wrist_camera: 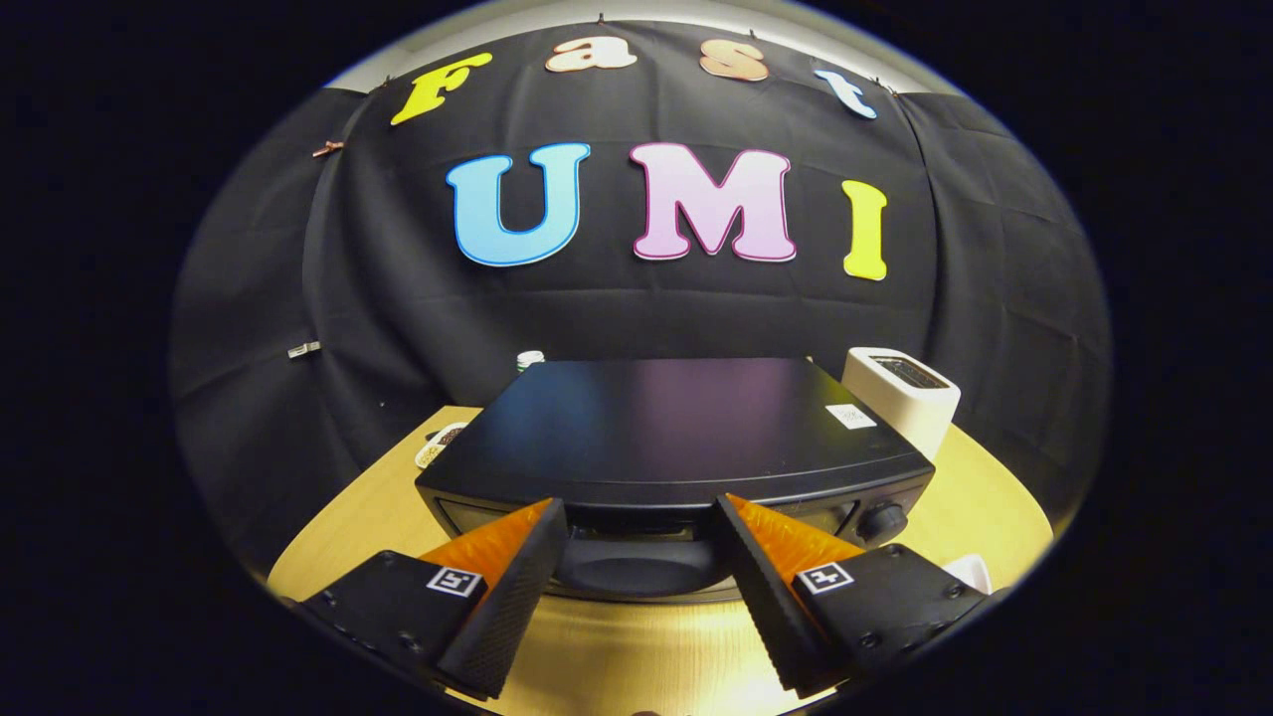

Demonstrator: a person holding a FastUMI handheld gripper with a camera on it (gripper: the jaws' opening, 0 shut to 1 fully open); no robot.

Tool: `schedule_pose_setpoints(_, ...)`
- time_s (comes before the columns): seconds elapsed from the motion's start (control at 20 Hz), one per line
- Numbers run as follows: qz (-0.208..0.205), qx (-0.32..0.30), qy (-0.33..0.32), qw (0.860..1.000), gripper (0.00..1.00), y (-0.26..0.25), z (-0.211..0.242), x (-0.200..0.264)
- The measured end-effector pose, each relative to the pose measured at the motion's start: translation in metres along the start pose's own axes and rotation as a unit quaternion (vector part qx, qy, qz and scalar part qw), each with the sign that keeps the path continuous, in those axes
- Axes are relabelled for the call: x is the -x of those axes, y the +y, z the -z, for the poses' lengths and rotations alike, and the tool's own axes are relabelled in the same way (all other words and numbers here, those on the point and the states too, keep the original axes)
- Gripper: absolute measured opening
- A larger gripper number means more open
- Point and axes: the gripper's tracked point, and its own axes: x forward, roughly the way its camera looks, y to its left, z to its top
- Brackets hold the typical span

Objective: Open the toaster oven, put the food inside, and close the toaster oven door.

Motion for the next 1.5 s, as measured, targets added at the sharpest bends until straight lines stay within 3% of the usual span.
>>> schedule_pose_setpoints(0.8,-0.021,0.007,0.047,0.999,0.99,0.005,0.054,0.069)
schedule_pose_setpoints(1.1,-0.048,0.024,0.078,0.995,0.98,0.006,0.098,0.093)
schedule_pose_setpoints(1.5,-0.053,0.009,0.158,0.986,0.99,-0.007,0.162,0.115)
